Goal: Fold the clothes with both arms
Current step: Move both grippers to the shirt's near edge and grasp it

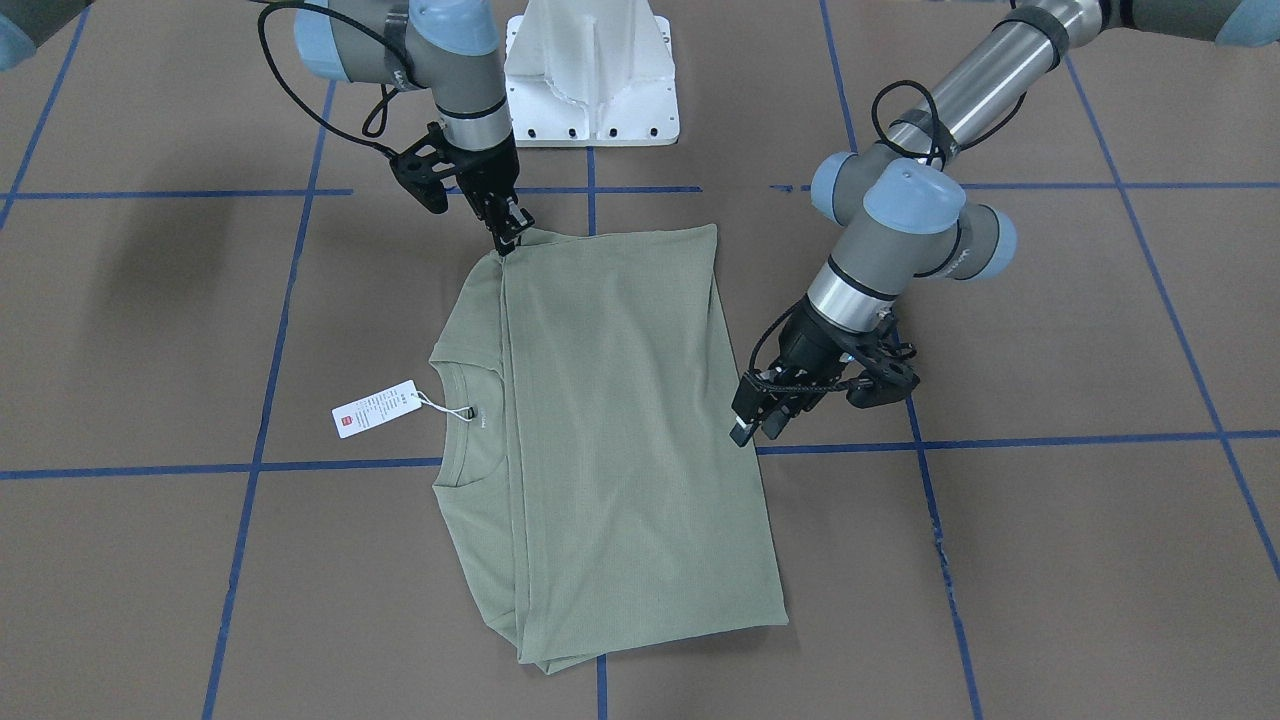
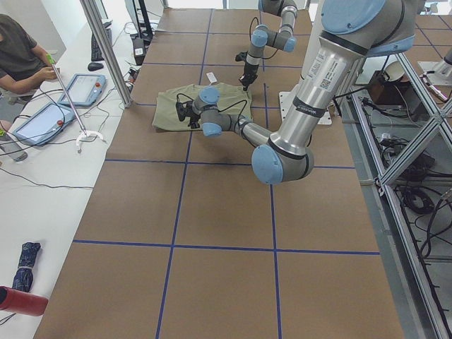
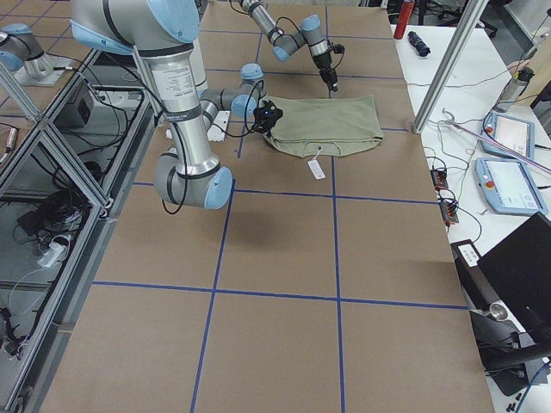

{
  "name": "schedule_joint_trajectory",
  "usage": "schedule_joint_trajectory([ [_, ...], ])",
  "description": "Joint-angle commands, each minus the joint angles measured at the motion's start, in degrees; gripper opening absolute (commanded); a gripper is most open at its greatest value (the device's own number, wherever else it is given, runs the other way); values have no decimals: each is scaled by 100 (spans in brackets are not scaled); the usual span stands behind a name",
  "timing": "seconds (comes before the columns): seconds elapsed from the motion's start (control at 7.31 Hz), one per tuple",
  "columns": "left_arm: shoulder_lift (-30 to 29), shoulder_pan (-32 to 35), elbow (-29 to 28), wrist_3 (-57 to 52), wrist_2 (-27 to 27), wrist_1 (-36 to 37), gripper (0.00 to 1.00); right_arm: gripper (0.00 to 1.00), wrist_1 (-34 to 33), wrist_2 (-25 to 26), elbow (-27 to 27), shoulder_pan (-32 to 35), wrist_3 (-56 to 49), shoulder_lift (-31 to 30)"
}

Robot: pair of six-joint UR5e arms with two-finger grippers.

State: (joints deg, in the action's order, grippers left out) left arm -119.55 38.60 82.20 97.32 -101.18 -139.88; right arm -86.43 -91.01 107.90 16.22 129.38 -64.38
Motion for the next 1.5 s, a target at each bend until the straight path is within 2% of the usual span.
schedule_joint_trajectory([
  [0.0, 448, -535, 1056, 567, 219, 566, 58, 0, -468, -4, 440, -180, 17, -57],
  [0.14, 720, -817, 1444, 778, 430, 698, 58, 0, -532, 5, 633, -268, 225, -153],
  [0.27, 897, -1028, 1622, 1023, 563, 691, 58, 0, -533, 22, 662, -330, 245, -189],
  [0.55, 1503, -1782, 2402, 1673, 1018, 708, 58, 0, -533, 22, 671, -365, 341, -215],
  [0.82, 1619, -2320, 2564, 2175, 1406, 726, 58, 0, -542, 40, 679, -444, 508, -224],
  [0.96, 1663, -2496, 2694, 2334, 1425, 1022, 58, 0, -542, 40, 671, -445, 517, -224],
  [1.09, 1664, -2637, 2992, 2370, 1434, 1816, 58, 0, -542, 31, 671, -445, 518, -224],
  [1.37, 1637, -2665, 3021, 2371, 1434, 2315, 58, 0, -542, 22, 671, -445, 509, -215],
])
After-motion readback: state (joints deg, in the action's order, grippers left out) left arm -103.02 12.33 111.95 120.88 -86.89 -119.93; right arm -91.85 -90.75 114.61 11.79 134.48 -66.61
